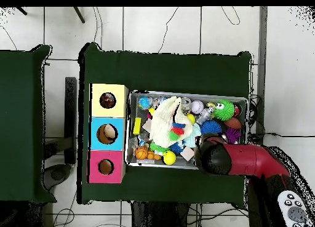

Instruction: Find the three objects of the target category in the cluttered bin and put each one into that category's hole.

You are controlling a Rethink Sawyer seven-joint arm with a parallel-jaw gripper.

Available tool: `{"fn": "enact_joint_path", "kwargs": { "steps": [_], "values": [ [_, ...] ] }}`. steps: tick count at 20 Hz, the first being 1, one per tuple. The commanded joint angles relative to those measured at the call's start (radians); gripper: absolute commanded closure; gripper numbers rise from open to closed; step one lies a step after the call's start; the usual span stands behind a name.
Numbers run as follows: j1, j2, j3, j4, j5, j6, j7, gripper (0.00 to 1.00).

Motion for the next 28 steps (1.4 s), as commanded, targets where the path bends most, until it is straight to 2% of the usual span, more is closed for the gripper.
{"fn": "enact_joint_path", "kwargs": {
  "steps": [1, 7, 17, 21, 24, 28],
  "values": [
    [-0.015, 0.023, 0.03, -0.01, -0.08, 0.045, -0.063, 0.0],
    [-0.009, 0.132, -0.006, -0.056, -0.146, -0.039, 0.0, 0.0],
    [-0.023, 0.169, -0.03, -0.061, -0.219, -0.072, 0.028, 0.0],
    [-0.028, 0.144, -0.046, -0.048, -0.234, -0.056, 0.026, 0.0],
    [-0.051, 0.101, -0.036, -0.04, -0.232, -0.02, -0.011, 0.0],
    [-0.078, 0.079, -0.015, -0.041, -0.22, 0.029, -0.058, 0.0]
  ]
}}
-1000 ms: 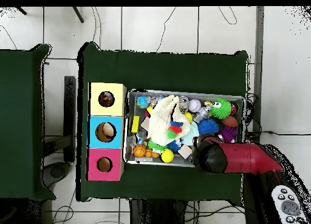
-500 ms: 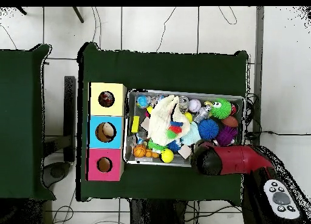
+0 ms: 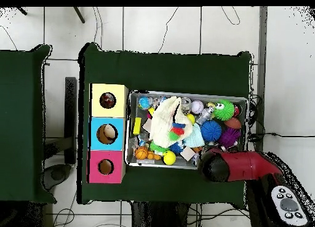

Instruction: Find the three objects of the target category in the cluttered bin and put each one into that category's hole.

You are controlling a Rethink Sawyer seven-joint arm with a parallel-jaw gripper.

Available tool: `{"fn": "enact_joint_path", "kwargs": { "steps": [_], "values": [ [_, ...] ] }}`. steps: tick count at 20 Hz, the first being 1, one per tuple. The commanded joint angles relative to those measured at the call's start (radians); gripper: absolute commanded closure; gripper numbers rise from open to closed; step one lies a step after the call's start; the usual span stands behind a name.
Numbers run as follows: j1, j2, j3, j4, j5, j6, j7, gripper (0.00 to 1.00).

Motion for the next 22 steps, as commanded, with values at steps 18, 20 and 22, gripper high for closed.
{"fn": "enact_joint_path", "kwargs": {
  "steps": [18, 20, 22],
  "values": [
    [-0.112, 0.165, 0.057, -0.094, -0.114, -0.081, -0.022, 0.0],
    [-0.12, 0.178, 0.062, -0.098, -0.111, -0.079, -0.027, 0.0],
    [-0.125, 0.188, 0.063, -0.101, -0.108, -0.075, -0.031, 0.0]
  ]
}}
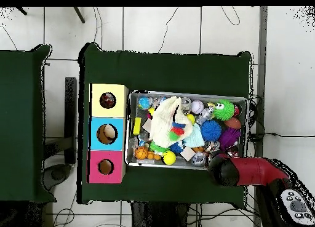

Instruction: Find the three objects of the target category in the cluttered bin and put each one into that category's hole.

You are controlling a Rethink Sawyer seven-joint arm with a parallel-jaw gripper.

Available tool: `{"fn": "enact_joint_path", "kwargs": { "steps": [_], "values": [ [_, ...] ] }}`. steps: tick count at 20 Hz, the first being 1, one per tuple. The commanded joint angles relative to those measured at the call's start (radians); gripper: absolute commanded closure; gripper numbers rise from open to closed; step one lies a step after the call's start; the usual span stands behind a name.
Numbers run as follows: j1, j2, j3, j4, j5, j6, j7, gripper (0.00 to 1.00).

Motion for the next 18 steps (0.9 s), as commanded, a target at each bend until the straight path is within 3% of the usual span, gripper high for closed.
{"fn": "enact_joint_path", "kwargs": {
  "steps": [1, 4, 5, 12, 18],
  "values": [
    [-0.036, 0.105, 0.058, -0.079, -0.07, -0.031, -0.031, 0.0],
    [-0.031, 0.106, 0.047, -0.081, -0.07, -0.037, -0.025, 0.0],
    [-0.033, 0.104, 0.05, -0.079, -0.075, -0.048, -0.03, 1.0],
    [-0.01, 0.095, 0.031, -0.085, -0.091, -0.062, -0.02, 1.0],
    [0.001, 0.062, 0.051, -0.07, -0.047, 0.001, -0.029, 1.0]
  ]
}}
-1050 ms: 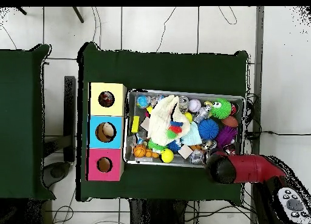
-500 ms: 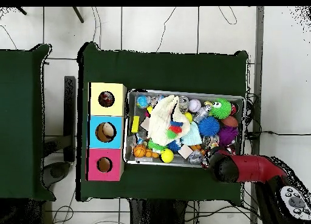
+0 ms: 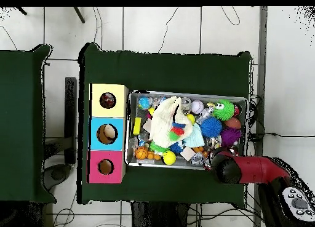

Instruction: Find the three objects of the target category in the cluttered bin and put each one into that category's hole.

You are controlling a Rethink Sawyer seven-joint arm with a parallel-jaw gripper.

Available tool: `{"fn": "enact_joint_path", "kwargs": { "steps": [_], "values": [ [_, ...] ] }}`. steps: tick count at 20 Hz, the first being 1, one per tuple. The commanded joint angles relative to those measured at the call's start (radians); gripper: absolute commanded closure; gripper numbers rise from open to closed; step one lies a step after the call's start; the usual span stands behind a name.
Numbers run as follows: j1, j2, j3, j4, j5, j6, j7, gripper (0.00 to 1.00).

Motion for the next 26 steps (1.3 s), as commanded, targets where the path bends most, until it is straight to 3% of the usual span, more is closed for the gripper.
{"fn": "enact_joint_path", "kwargs": {
  "steps": [1, 6, 10, 16, 26],
  "values": [
    [0.013, 0.01, 0.06, -0.023, -0.028, 0.054, -0.036, 1.0],
    [0.045, -0.105, 0.102, 0.016, 0.055, 0.171, -0.066, 1.0],
    [0.061, -0.154, 0.133, 0.012, 0.104, 0.238, -0.083, 1.0],
    [0.086, -0.17, 0.171, -0.025, 0.155, 0.303, -0.083, 1.0],
    [0.096, -0.211, 0.24, -0.035, 0.252, 0.33, -0.055, 1.0]
  ]
}}
